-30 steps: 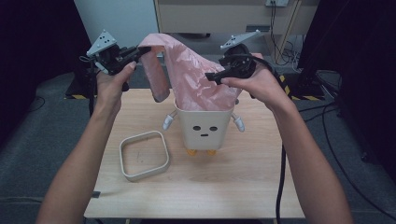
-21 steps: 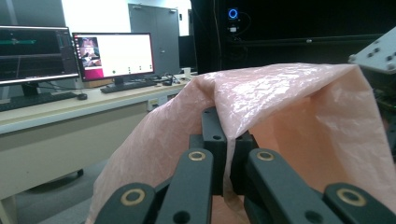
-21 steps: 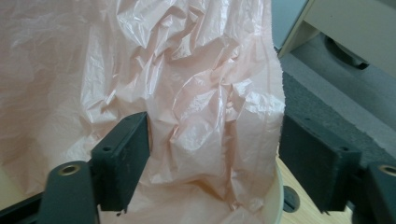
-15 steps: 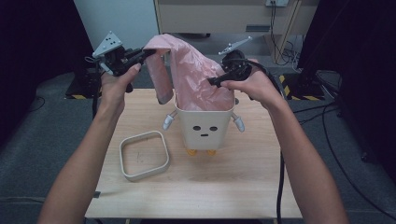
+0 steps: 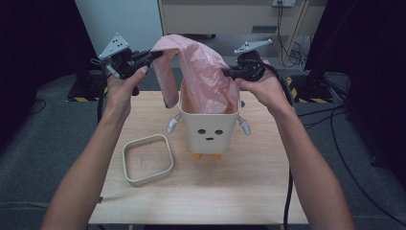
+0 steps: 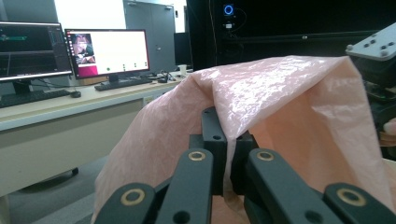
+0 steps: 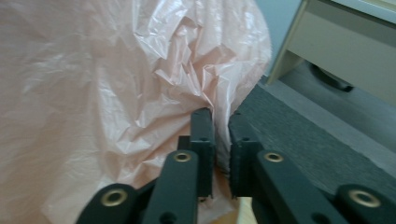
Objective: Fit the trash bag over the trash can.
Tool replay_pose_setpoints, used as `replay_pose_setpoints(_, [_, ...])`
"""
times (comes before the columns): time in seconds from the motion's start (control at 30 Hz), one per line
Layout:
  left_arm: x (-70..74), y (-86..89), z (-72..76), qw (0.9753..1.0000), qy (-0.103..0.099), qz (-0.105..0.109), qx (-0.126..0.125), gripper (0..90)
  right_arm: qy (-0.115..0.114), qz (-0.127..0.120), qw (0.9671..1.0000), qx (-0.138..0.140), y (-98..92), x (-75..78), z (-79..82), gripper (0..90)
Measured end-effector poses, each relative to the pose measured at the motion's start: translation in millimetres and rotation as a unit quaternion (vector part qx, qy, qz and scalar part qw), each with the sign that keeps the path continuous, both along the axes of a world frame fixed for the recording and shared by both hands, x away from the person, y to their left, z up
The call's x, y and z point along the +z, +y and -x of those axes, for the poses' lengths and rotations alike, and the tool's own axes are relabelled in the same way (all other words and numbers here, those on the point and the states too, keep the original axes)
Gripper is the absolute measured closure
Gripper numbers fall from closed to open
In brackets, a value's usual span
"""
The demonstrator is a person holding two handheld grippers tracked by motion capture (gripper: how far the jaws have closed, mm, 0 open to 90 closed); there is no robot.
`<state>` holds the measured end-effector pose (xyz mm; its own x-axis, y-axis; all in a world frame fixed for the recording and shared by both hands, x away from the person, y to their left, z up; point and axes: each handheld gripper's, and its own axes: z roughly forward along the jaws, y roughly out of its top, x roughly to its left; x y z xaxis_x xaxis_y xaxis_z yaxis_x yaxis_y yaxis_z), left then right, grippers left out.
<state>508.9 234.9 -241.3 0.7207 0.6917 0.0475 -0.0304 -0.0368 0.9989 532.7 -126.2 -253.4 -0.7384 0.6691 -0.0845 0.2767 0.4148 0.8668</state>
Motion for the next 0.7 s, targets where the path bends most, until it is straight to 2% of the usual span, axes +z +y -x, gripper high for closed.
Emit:
replay_pose_setpoints(0.13, [1.0, -1.2, -0.2, 1.0000, -0.001, 0.003, -0.001, 89.2, 0.007, 0.006, 0.9997, 0.023, 0.5, 1.0, 8.3, 87.8])
replay_pose_setpoints(0.3, [1.7, -2.3, 0.4, 1.0000, -0.002, 0.008, -0.004, 89.2, 0.012, 0.000, 0.9991, 0.042, 1.2, 1.8, 15.3, 88.9])
replay_pose_setpoints(0.37, [1.3, -3.2, 1.3, 1.0000, -0.003, 0.006, -0.006, 89.2, 0.018, 0.006, 0.9984, 0.054, 2.4, 0.7, 18.1, 89.0])
replay_pose_setpoints(0.4, [0.6, -5.1, 2.7, 0.9999, -0.003, 0.005, -0.010, 89.2, 0.027, 0.014, 0.9971, 0.069, 4.0, -1.4, 21.4, 88.9])
replay_pose_setpoints(0.5, [-0.6, -8.1, 4.2, 0.9999, -0.001, 0.002, -0.017, 89.2, 0.035, 0.040, 0.9947, 0.088, 8.0, -5.5, 25.5, 88.8])
replay_pose_setpoints(0.57, [-1.1, -9.1, 4.8, 0.9998, -0.001, -0.003, -0.019, 89.2, 0.035, 0.043, 0.9945, 0.089, 8.5, -5.4, 26.3, 88.2])
replay_pose_setpoints(0.6, [-2.4, -12.0, 5.9, 0.9997, 0.000, -0.007, -0.023, 89.2, 0.040, 0.050, 0.9941, 0.088, 8.5, -4.8, 26.7, 82.7])
replay_pose_setpoints(0.63, [-2.4, -12.0, 5.9, 0.9997, 0.000, -0.007, -0.023, 89.2, 0.040, 0.050, 0.9941, 0.088, 8.5, -4.8, 26.7, 82.7])
replay_pose_setpoints(0.67, [-2.6, -12.8, 6.3, 0.9997, -0.001, -0.009, -0.024, 89.2, 0.041, 0.043, 0.9945, 0.086, 7.3, -3.9, 26.5, 69.7])
replay_pose_setpoints(0.7, [-2.6, -13.3, 6.4, 0.9997, -0.001, -0.008, -0.023, 89.2, 0.041, 0.043, 0.9945, 0.086, 7.3, -3.9, 26.5, 69.7])
